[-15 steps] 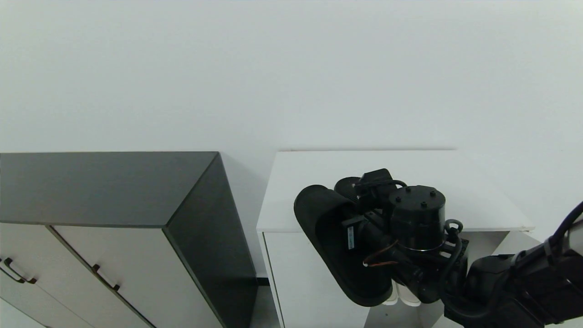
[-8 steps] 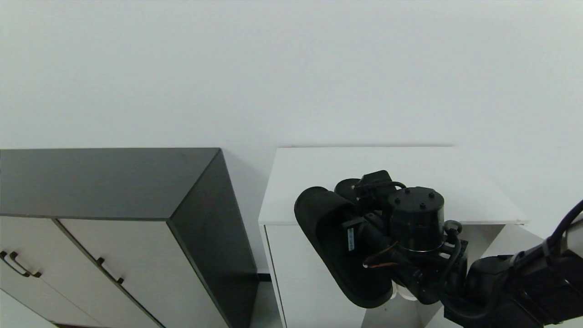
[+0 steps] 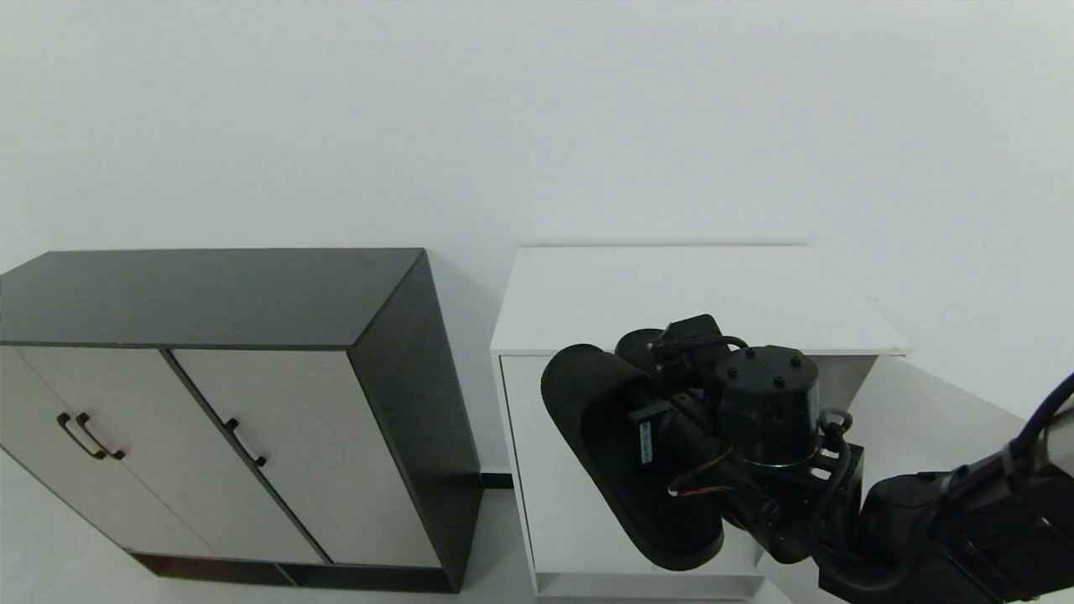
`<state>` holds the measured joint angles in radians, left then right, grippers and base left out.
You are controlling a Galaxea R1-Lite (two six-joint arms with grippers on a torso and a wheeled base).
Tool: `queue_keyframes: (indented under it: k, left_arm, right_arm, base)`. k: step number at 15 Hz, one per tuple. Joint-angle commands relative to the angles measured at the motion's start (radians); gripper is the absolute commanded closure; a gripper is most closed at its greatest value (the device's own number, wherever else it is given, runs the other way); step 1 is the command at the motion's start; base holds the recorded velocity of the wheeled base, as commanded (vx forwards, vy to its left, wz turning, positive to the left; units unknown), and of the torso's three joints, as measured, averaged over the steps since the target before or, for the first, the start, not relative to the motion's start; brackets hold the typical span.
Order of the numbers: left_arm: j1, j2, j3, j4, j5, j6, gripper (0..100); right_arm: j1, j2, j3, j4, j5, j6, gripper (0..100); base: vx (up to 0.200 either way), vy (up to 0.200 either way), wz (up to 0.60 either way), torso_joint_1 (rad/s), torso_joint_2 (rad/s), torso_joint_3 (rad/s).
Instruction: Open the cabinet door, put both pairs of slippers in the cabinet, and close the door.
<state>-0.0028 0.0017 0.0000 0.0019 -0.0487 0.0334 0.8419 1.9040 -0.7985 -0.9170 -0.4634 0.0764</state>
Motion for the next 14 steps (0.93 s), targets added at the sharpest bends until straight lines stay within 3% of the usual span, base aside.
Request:
queue_keyframes:
  k: [1, 12, 14]
  left_arm:
    - [0.000, 0.000, 0.000, 0.000, 0.000, -0.001, 100]
    - [0.000, 0.000, 0.000, 0.000, 0.000, -0.001, 100]
    - [0.000, 0.000, 0.000, 0.000, 0.000, -0.001, 100]
  right_arm:
    - [0.000, 0.006, -0.001, 0.000, 0.000, 0.000, 100]
    - [0.000, 0.010, 0.002, -0.019, -0.003, 0.000, 100]
    - [0.000, 0.012, 0.005, -0.019, -0.003, 0.000, 100]
  base:
    - [0.000, 0.000, 0.00, 0.000, 0.00, 0.000]
    - [0.000, 0.000, 0.00, 0.000, 0.00, 0.000]
    - [0.000, -0.200, 0.00, 0.000, 0.00, 0.002]
